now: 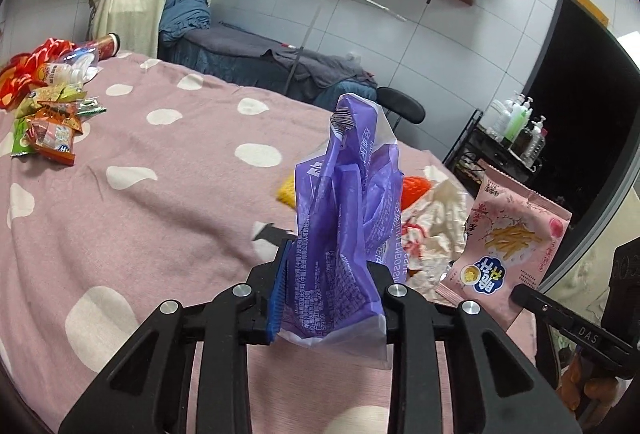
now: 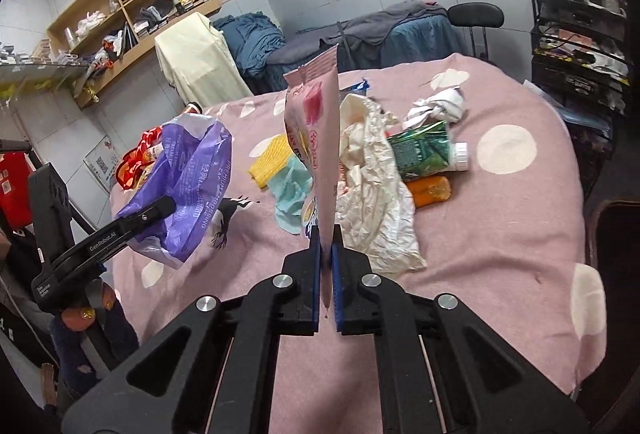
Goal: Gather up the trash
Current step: 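Carry the pink snack bag to the bin and open the right tool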
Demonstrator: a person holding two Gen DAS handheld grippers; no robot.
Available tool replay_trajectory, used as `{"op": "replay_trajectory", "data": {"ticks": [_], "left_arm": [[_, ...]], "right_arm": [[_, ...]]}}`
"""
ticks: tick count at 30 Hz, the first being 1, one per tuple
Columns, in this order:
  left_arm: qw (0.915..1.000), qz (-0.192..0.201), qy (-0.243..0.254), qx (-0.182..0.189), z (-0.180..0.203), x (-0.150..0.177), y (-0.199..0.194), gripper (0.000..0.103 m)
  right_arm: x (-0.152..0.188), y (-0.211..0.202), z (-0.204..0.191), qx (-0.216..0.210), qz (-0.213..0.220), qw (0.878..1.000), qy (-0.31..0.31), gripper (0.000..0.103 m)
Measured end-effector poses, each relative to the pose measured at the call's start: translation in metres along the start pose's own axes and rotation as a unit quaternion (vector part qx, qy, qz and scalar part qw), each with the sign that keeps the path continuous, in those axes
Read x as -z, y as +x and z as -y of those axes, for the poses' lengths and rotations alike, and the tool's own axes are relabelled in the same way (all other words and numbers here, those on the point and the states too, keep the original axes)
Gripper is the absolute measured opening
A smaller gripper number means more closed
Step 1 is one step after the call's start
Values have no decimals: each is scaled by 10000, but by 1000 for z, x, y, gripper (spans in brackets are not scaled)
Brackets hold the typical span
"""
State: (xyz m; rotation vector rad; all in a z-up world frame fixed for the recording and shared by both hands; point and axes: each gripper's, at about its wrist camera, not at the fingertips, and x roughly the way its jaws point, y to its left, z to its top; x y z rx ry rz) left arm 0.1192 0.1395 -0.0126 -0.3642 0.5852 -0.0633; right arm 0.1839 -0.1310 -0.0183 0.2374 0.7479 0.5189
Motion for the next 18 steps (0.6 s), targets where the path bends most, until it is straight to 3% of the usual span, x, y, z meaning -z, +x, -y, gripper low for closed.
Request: {"op": "replay_trajectory", "data": {"ticks": [10,18], "left_arm": [[9981,-23,327,518,54,8,2,29],[9915,-226,726,1057,109,24,12,29]], "right_arm": [[14,-56,40,373,441,9978,334,6],[25,-99,85,881,754,9905,740,6]]}}
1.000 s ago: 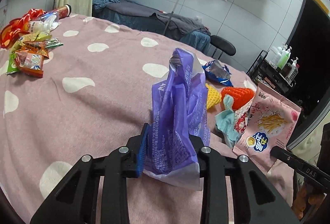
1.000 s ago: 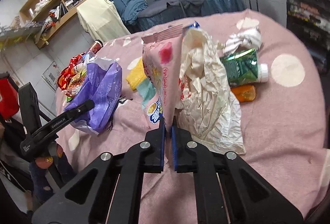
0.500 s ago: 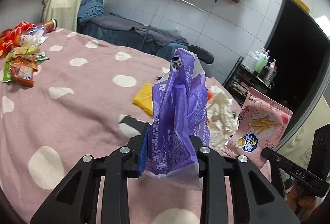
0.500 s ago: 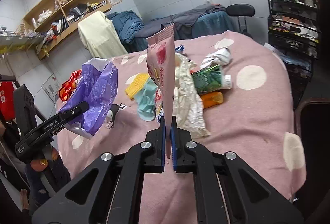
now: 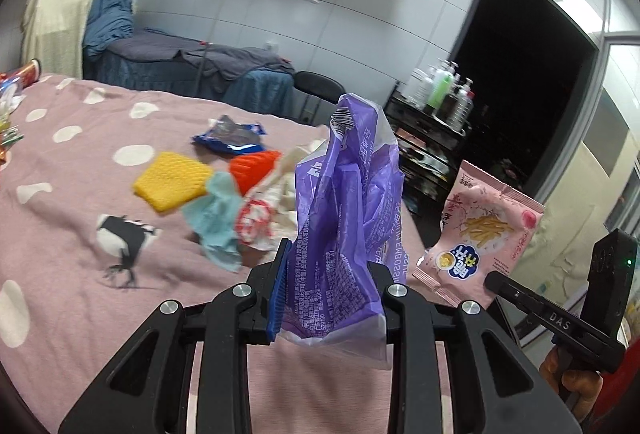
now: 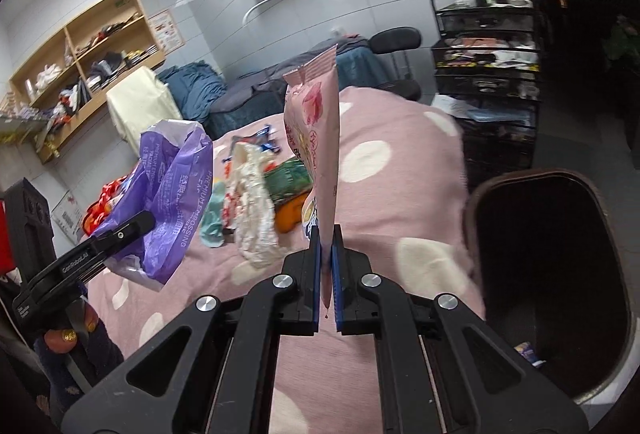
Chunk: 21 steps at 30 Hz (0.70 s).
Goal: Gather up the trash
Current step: 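Carry the pink snack bag to the bin and open the right tool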
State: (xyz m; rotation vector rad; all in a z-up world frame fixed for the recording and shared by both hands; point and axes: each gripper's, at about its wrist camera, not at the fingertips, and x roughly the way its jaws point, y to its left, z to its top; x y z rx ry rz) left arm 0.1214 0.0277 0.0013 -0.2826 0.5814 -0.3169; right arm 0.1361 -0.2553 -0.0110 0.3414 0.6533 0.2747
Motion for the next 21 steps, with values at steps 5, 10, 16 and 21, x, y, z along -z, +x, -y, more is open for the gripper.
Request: {"op": "replay_trajectory", "data": {"ticks": [5,10,16,21], "left_arm": [[9991,-153,255,308,30,6,15,29],[9970,-308,471,530,56,13,28,29],[9934,-543,599,817,83,19,47,29],[9908,-654,756,914,100,25,57,29]], "right_arm": [[1,-17,33,399,156,9988,223,6],[6,-31,65,1068,315,9932,328,6],[11,-38,99,1844,368,9810,473,6],[17,-32,127,2387,223,9694,534,6]]}}
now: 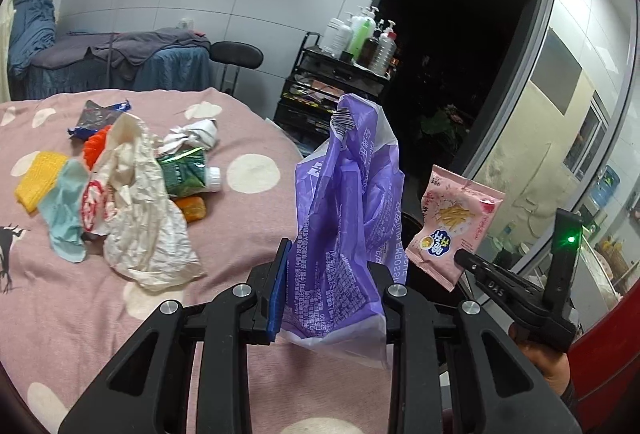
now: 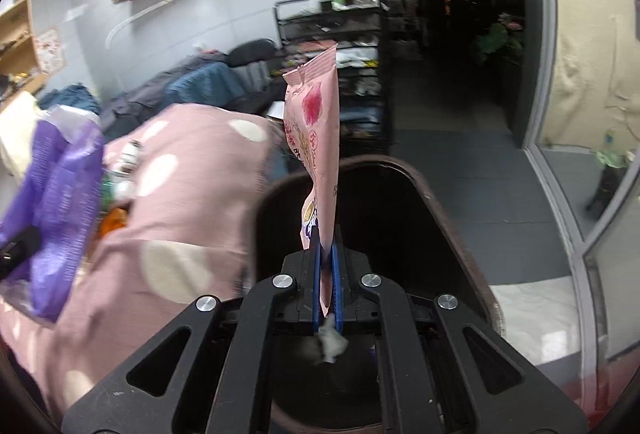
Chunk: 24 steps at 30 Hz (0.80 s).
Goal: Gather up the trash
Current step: 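Carry the pink snack bag to the bin and open the right tool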
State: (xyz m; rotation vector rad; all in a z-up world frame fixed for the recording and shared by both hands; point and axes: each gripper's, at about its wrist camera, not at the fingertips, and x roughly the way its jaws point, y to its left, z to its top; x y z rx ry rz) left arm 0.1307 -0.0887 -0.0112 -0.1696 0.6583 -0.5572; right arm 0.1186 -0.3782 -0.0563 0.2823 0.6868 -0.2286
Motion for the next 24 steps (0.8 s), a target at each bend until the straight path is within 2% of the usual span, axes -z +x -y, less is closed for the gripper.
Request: {"op": "replay_trajectory", "data": {"ticks": [4,11,12,13,14,16,20,24], "left_arm": [[9999,-94,87,57,9,2,9,29],[9994,-273,175,151,18,5,23,29],[9993,-297,184,160,19,5,25,29],[9992,-310,199,158,20,5,26,29],[9991,-323,214,157,21,6,27,29],[9990,-349,236,168,24,6,29,29],[9987,-397,256,205,28,6,34,29],[9981,-450,319,258,34,4,40,29]], "right_arm": [[10,17,13,351,-265,9990,-50,6],[29,43,23,433,-733,9964,7,9],[31,45,23,414,-783,9961,40,13],[33,46,25,385,-821,9959,62,23],[35,46,23,372,-838,9958,79,40],[37,43,24,343,-759,9964,164,61],[34,39,23,331,-626,9972,247,66],[26,30,28,525,-378,9971,411,73]]}}
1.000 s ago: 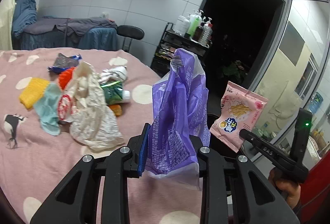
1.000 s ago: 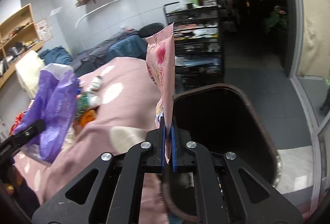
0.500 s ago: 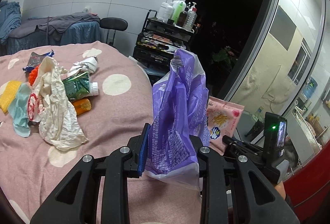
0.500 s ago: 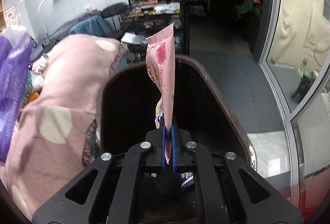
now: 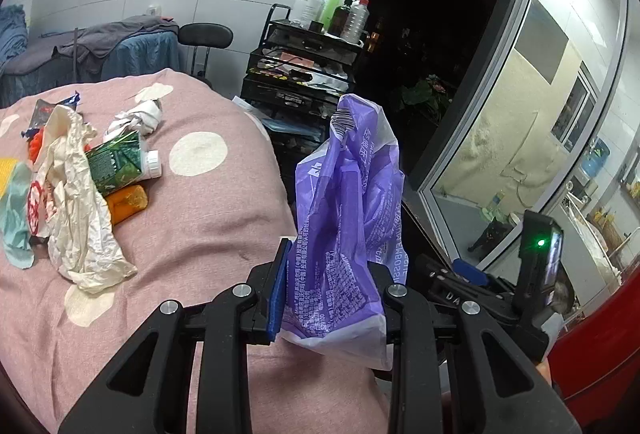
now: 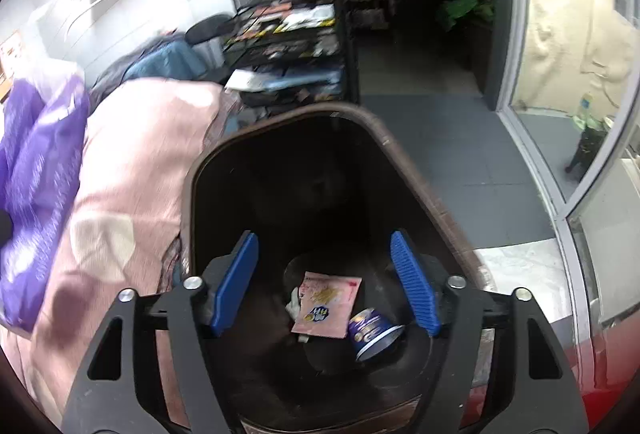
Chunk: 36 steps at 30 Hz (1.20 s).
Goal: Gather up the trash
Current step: 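Carry the pink snack bag to the bin and open the right tool, then lower the purple bag into the bin and open the left tool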
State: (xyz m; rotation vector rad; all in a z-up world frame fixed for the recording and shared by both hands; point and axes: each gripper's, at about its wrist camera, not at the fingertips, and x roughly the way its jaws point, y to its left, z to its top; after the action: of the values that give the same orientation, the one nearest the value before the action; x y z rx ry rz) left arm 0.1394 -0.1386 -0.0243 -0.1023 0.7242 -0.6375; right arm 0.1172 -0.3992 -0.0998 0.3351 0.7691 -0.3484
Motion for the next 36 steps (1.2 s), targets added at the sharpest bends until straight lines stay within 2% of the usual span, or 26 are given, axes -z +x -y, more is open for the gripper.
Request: {"op": "replay_trajectory", "data": {"ticks": [2,7,13,21,29,32,34,36], "left_arm": [[10000,-45,40,37,4,-2,5,29],[9994,-282,73,207,15,-7,23,29],[9972,-646,116,353,30,-9,52,29],[9941,-1024,210,274,44,-9,83,29],[9918,-1213,383,99,54,-8,104,30],[9911,-1249,460,24,56,-8,107,43],[9913,-1201,532,-31,57,-7,105,67],[9918,-1095,655,-93,60,-6,103,78]], "right_arm": [[-5,-5,5,102,132,9998,144,77],[-17,-22,27,369,509,9963,591,80],[-26,-39,50,584,761,9907,964,82],[-30,-50,61,580,864,9888,1065,82],[-31,-52,61,517,828,9895,1062,83],[-31,-52,59,493,827,9898,1046,86],[-30,-53,59,485,847,9897,1049,89],[-30,-54,59,476,877,9894,1059,92]]}}
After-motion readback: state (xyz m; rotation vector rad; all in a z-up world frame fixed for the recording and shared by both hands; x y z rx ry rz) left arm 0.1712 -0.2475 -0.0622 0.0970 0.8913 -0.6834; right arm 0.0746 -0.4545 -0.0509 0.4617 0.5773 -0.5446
